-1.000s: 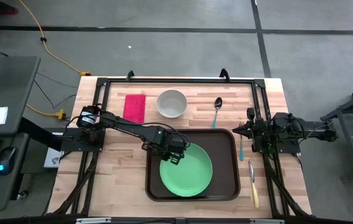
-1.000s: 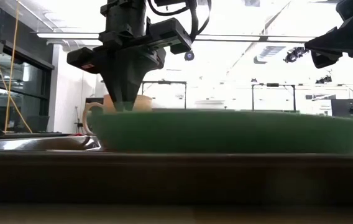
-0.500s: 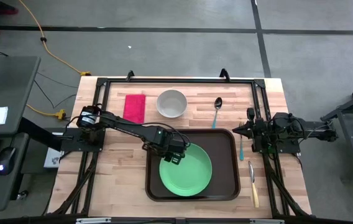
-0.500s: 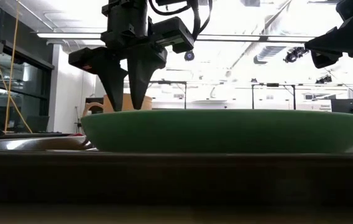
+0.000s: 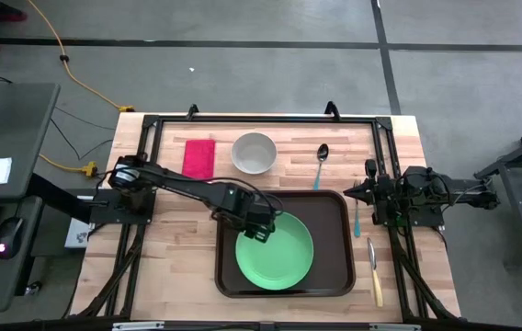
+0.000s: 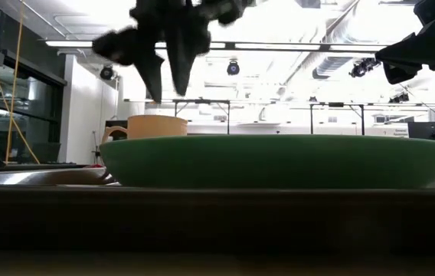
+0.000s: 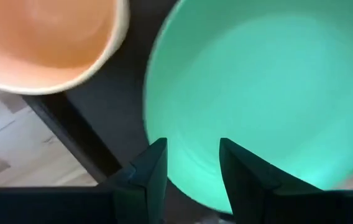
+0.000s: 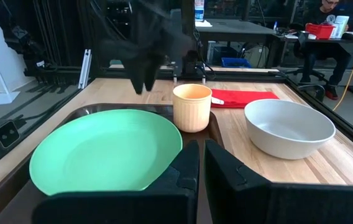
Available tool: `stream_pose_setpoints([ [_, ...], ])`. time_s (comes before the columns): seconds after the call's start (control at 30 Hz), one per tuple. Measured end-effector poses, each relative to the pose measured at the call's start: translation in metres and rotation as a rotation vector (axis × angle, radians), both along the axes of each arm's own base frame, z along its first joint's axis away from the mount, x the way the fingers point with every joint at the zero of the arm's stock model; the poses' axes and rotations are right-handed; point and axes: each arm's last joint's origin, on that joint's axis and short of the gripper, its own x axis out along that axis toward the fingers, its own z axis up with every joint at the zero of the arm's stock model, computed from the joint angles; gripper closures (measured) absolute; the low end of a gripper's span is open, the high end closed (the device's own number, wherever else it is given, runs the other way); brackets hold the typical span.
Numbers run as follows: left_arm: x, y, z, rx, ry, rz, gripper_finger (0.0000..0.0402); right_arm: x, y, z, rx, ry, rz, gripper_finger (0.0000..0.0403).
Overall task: Set up tray
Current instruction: Put the gray bowl on top of the green plate on the brown serving tray
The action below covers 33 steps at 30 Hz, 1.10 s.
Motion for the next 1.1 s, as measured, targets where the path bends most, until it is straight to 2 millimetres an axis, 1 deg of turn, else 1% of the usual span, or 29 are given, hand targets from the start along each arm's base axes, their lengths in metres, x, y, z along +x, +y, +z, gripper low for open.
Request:
stream_pose_setpoints([
  [0.07,0.001,-0.002,0.01,-0.001,-0.02,-0.017,0.0229,0.0,0.0,0.0,0.0,0.0,-0.001,0.0402],
  [0.3,-0.005,-0.016,0.049,0.01,-0.034,-0.049,0.0227,0.0,0.0,0.0,0.0,0.0,-0.006,0.0402],
  [0.57,-0.011,-0.033,0.084,0.055,-0.12,-0.051,0.0231,0.0,0.0,0.0,0.001,0.001,-0.006,0.0402],
  [0.77,-0.013,-0.037,0.086,0.078,-0.133,-0.035,0.0228,0.0,0.0,0.0,0.0,0.0,-0.006,0.0402],
  [1.1,-0.015,-0.037,0.085,0.083,-0.106,-0.037,0.0227,0.0,0.0,0.0,0.007,0.0,-0.007,0.0402],
])
